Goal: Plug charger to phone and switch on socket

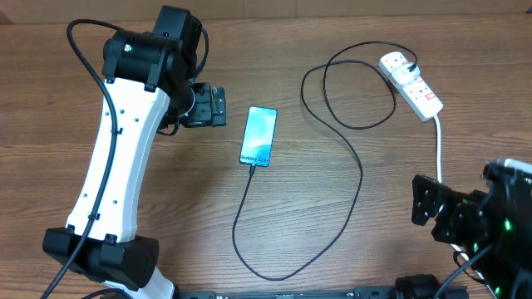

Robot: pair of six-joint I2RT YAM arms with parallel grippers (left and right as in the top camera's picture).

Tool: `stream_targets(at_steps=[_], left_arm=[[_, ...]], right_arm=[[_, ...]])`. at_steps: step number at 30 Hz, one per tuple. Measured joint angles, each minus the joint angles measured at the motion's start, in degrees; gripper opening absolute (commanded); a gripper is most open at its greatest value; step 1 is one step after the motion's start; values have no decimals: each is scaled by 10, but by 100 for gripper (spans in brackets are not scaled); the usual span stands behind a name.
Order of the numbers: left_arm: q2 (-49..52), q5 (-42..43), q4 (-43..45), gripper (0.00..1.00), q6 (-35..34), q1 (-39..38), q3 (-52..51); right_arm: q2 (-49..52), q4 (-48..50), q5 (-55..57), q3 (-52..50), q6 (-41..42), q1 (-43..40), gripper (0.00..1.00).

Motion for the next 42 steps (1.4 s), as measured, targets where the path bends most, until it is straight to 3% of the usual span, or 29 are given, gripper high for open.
stream_targets(at_steps=[17, 35, 42], left_arm=[[0, 0, 0, 99, 0, 0, -1], [0, 0, 0, 99, 0, 0, -1], [0, 0, 0, 100, 0, 0, -1]], right_arm=[[-240, 281, -38, -321, -47, -4, 100], [-340, 630, -119, -600, -67, -4, 100], [-364, 720, -130, -671, -68, -4, 100]])
